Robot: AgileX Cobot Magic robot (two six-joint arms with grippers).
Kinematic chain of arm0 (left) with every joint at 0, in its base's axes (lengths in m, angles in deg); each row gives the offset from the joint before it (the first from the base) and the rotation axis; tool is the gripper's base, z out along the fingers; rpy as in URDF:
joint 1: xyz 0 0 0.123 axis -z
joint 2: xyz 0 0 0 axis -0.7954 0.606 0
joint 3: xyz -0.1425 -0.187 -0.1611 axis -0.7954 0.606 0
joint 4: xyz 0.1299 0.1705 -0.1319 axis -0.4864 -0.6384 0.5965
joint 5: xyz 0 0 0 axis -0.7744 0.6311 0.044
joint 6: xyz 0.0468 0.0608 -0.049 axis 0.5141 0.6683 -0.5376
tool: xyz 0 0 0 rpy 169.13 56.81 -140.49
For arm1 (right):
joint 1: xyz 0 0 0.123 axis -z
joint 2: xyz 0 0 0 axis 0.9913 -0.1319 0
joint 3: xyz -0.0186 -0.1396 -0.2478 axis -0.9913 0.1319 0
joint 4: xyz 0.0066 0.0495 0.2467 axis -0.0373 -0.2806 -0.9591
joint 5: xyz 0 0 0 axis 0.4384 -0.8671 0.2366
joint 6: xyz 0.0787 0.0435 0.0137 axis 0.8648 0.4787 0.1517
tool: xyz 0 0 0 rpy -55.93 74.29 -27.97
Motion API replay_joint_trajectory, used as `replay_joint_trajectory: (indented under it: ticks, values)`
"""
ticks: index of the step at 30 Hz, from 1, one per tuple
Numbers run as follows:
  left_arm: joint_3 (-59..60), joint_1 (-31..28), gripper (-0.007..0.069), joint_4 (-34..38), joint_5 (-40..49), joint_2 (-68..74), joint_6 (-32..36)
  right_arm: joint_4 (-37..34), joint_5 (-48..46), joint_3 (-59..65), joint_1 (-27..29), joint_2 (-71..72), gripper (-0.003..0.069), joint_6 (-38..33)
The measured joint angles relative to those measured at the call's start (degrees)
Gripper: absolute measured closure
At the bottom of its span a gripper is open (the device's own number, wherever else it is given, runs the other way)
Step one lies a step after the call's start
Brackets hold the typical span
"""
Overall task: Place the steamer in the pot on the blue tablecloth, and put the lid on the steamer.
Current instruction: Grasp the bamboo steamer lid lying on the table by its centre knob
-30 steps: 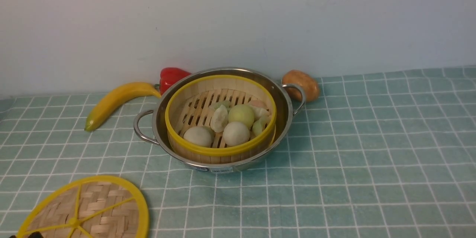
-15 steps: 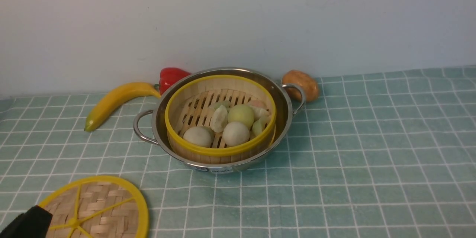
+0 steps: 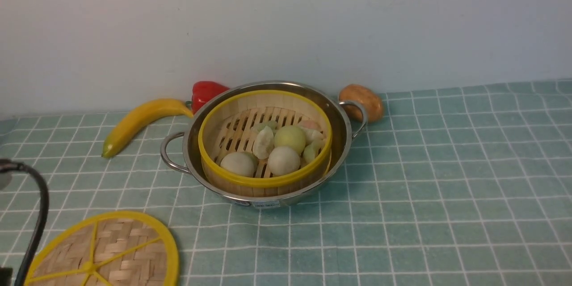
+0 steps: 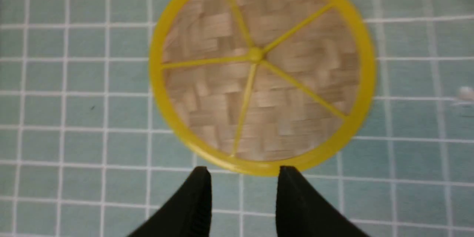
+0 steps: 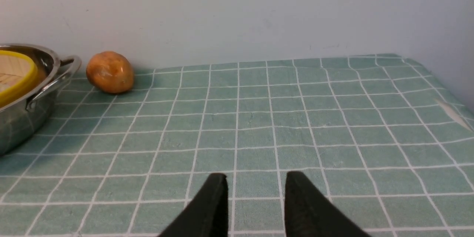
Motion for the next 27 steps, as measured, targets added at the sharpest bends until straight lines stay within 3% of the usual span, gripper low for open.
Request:
replay_joint_trajectory:
  ticks: [12,27]
  values:
    - [-7.30,0.00,0.0382,-1.34,-7.62,33.59,-1.22,0.00,0.00,0.00,0.00,0.00,0.0419,1.15]
    - [-7.56,0.00,0.0382,2.29,-12.27,46.17,-0.53,0.00,0.00,0.00,0.00,0.00,0.0419,1.50]
